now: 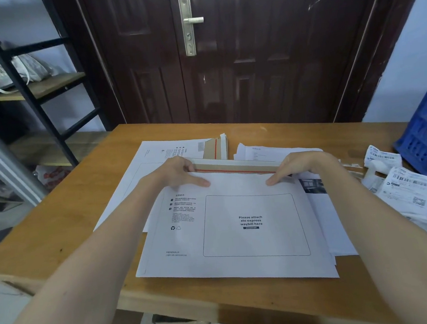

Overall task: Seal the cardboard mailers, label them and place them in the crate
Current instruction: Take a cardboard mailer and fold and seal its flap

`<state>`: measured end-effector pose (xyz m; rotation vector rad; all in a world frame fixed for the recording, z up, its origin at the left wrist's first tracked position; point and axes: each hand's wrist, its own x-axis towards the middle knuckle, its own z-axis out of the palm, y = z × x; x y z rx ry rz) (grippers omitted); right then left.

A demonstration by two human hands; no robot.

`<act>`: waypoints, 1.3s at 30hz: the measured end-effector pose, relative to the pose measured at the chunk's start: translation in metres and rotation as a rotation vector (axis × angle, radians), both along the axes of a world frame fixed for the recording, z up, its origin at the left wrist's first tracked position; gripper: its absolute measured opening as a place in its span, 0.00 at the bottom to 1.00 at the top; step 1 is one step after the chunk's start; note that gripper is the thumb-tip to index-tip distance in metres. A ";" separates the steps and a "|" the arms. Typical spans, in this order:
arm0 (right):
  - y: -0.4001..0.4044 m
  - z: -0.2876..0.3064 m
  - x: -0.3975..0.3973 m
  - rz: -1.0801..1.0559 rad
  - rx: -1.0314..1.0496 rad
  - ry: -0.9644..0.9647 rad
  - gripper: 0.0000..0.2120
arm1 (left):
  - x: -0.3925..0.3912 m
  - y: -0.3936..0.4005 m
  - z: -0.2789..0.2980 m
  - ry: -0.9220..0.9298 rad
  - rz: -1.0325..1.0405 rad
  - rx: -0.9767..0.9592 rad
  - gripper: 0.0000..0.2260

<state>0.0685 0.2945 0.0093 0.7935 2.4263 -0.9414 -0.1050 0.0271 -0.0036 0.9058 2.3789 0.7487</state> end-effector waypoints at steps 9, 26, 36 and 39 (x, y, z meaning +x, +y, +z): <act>-0.001 -0.009 -0.002 0.065 0.033 0.096 0.19 | 0.007 -0.001 -0.003 -0.008 -0.011 0.043 0.18; -0.011 0.001 -0.003 0.115 0.011 0.044 0.11 | 0.014 -0.007 0.001 -0.055 0.023 0.108 0.17; -0.009 0.000 0.004 0.084 -0.007 0.064 0.10 | 0.009 -0.008 -0.004 0.008 0.015 0.101 0.19; -0.010 0.004 0.002 0.083 -0.008 0.051 0.08 | 0.008 -0.007 -0.006 0.001 0.010 0.105 0.17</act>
